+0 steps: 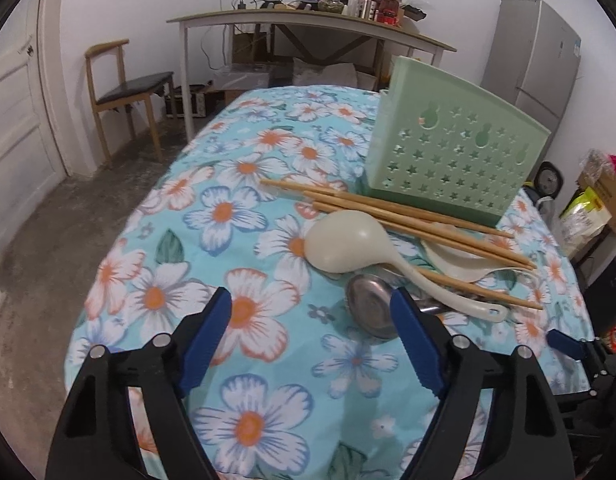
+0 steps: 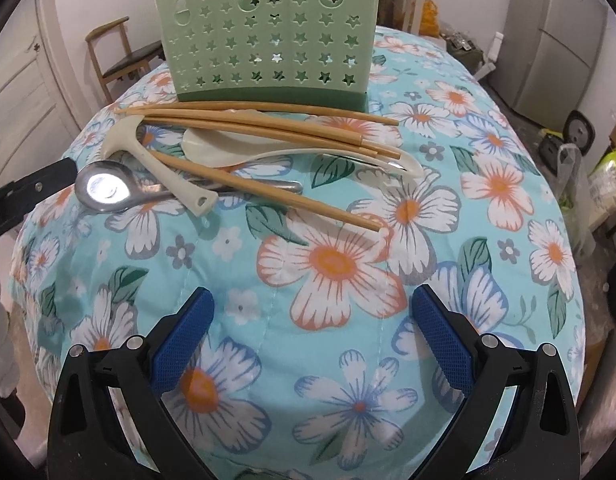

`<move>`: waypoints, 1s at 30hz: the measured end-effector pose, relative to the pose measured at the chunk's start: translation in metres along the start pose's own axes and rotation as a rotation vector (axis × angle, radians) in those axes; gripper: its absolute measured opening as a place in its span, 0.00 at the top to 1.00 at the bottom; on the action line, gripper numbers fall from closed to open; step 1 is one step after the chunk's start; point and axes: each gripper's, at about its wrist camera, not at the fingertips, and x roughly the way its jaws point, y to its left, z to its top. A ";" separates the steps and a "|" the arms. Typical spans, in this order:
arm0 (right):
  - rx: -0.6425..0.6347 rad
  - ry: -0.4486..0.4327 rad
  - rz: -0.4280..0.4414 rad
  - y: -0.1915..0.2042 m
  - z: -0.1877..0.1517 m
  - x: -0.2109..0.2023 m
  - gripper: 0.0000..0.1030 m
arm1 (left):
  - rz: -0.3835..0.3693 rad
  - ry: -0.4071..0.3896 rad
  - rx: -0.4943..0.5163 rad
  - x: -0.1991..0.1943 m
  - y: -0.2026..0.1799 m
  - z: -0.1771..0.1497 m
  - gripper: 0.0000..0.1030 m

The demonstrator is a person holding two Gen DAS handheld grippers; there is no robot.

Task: Organize utensils
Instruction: 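Lower the left tool onto the metal spoon handle and close it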

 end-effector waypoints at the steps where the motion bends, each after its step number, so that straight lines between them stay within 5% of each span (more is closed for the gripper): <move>1: -0.003 -0.003 0.007 -0.003 0.000 0.001 0.07 | -0.021 0.005 -0.003 0.001 -0.001 0.000 0.28; 16: -0.001 0.006 0.026 -0.007 0.001 0.002 0.07 | -0.324 0.143 -0.234 0.033 0.014 -0.007 0.62; 20: 0.007 0.007 0.025 -0.006 0.002 0.003 0.07 | -0.344 0.159 -0.302 0.044 0.020 -0.009 0.70; 25: 0.010 0.005 0.028 -0.007 0.001 0.003 0.07 | -0.274 0.143 -0.283 0.047 0.013 -0.007 0.87; 30: 0.011 0.005 0.028 -0.007 0.000 0.003 0.07 | -0.261 0.140 -0.261 0.041 0.013 -0.004 0.91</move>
